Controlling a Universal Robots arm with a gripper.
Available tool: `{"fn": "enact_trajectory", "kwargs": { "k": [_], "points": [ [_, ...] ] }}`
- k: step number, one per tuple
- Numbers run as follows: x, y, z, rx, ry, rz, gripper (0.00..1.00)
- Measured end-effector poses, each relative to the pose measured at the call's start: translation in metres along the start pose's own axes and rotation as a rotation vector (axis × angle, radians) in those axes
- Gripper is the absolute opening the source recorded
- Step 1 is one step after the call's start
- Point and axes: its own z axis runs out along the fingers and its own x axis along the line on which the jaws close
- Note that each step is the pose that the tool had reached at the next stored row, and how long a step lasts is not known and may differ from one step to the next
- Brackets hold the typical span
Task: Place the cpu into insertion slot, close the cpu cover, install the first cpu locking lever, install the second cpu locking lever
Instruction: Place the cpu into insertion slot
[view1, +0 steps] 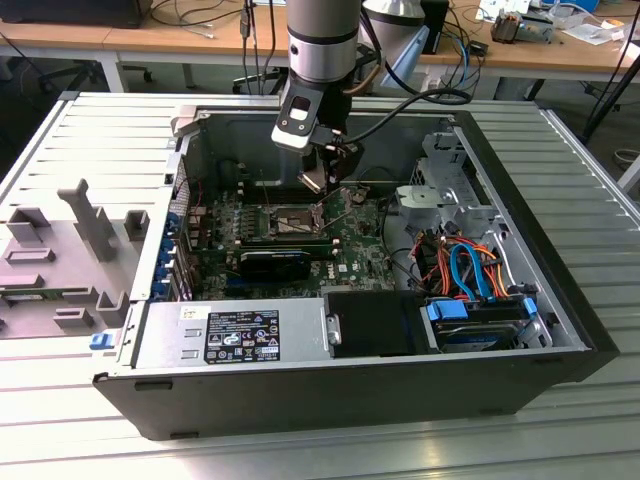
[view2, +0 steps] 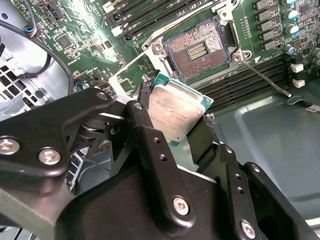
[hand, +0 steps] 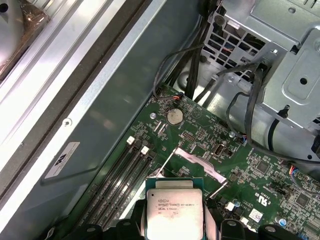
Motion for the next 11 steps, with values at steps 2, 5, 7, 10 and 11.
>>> {"fn": "enact_trajectory", "kwargs": {
  "k": [2,5,7,10,11],
  "points": [
    [0.0000,0.0000,0.0000,-0.0001,-0.0001,0.001,0.55],
    [0.0000,0.0000,0.0001,-0.0001,-0.0002,0.003,0.55],
    [0.0000,0.0000,0.0001,-0.0001,-0.0003,0.004,0.55],
    [0.0000,0.0000,0.0002,-0.0002,-0.0006,0.007,0.55],
    [0.0000,0.0000,0.0002,-0.0002,-0.0006,0.008,0.55]
  ]
}}
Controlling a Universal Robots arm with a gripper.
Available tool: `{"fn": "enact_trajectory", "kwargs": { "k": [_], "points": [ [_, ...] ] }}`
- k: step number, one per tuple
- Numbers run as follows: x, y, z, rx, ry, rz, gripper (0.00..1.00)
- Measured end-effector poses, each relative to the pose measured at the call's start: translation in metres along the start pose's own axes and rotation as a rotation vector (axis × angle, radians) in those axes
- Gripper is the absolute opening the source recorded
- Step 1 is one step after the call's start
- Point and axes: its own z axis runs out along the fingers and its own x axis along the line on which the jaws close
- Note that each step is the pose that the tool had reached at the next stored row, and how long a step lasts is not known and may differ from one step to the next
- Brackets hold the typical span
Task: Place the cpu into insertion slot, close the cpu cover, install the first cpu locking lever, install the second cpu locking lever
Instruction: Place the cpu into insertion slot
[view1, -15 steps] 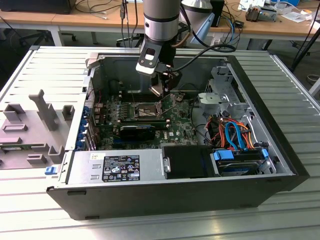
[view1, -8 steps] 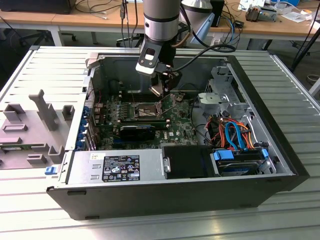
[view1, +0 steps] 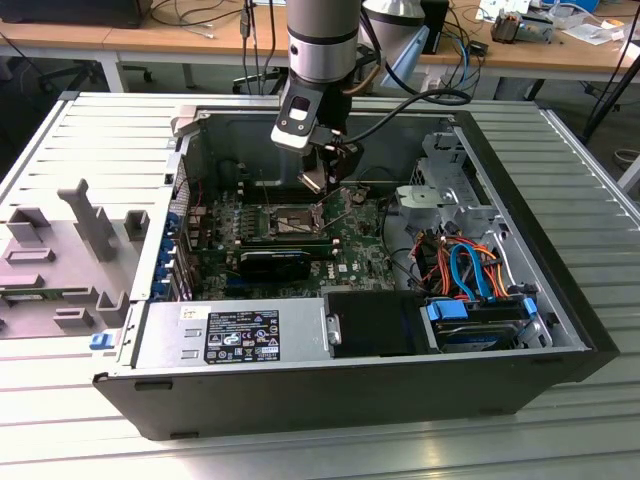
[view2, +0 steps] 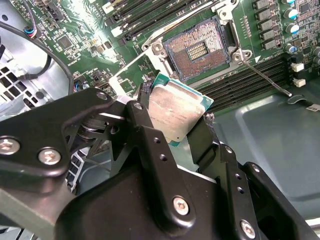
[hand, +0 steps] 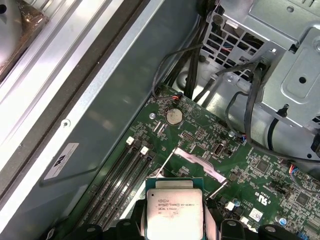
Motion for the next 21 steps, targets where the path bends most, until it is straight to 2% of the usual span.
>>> {"fn": "enact_trajectory", "kwargs": {
  "k": [21],
  "points": [
    [0.0000,0.0000,0.0003,-0.0002,-0.0011,0.012,0.55]
  ]
}}
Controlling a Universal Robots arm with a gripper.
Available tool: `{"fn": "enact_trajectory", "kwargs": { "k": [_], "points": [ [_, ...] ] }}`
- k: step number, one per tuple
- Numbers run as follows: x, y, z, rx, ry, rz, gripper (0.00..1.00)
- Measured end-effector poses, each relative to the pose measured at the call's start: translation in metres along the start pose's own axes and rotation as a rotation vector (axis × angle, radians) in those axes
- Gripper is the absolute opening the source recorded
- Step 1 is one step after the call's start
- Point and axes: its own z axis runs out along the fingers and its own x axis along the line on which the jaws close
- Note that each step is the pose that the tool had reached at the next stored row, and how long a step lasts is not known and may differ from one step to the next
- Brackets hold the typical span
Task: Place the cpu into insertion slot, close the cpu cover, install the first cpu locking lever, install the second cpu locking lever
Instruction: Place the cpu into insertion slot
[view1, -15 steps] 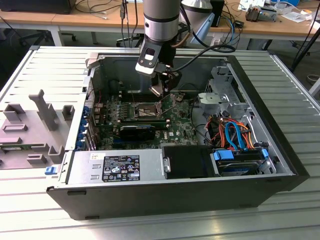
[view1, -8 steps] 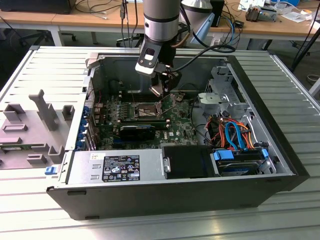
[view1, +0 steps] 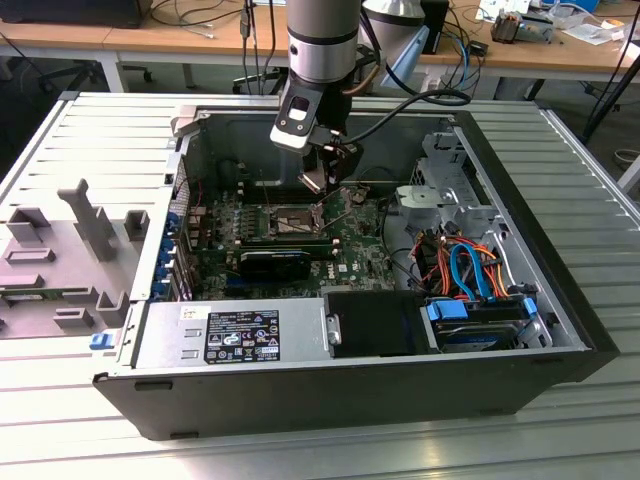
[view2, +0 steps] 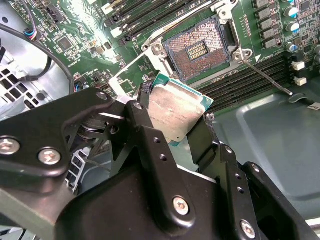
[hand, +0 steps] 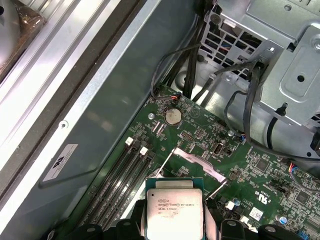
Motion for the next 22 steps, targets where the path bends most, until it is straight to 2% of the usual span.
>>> {"fn": "enact_trajectory", "kwargs": {
  "k": [22],
  "points": [
    [0.0000,0.0000,0.0003,-0.0003,-0.0011,0.012,0.55]
  ]
}}
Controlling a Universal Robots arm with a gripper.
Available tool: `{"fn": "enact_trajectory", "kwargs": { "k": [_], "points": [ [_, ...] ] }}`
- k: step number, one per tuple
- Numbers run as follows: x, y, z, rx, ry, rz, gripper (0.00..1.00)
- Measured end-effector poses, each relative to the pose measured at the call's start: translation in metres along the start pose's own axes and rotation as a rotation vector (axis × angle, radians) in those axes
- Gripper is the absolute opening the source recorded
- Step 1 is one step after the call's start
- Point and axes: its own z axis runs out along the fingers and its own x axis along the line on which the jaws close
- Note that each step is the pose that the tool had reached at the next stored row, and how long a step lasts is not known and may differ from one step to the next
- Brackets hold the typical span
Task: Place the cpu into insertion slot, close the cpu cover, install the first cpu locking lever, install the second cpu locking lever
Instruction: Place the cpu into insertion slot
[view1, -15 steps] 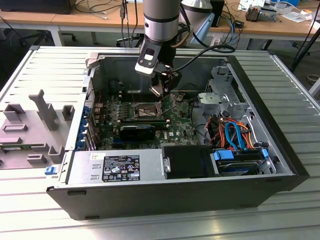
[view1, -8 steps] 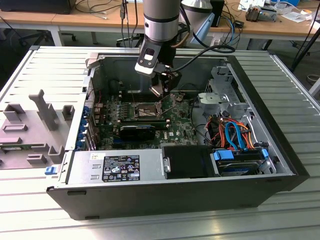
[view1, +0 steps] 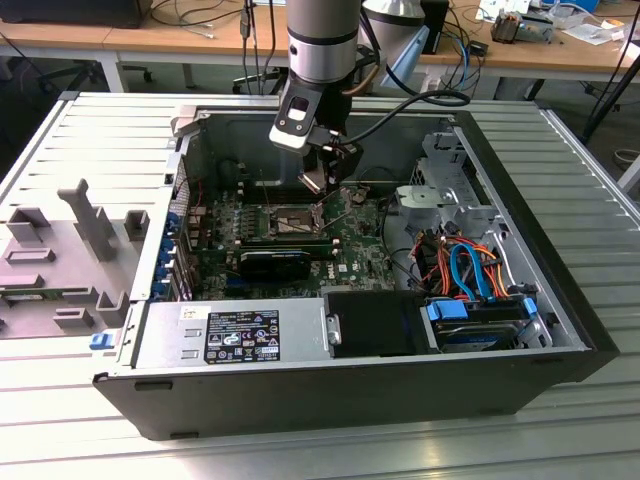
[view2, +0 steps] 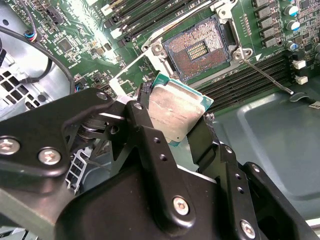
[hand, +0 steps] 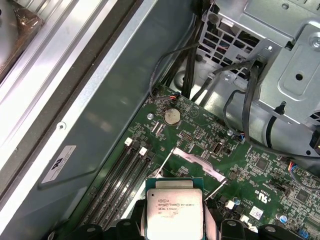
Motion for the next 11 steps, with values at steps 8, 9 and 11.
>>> {"fn": "enact_trajectory", "kwargs": {
  "k": [8,9,11],
  "points": [
    [0.0000,0.0000,0.0001,0.0000,-0.0004,0.004,0.55],
    [0.0000,0.0000,0.0002,-0.0001,-0.0003,0.004,0.55],
    [0.0000,0.0000,0.0002,-0.0001,-0.0004,0.005,0.55]
  ]
}}
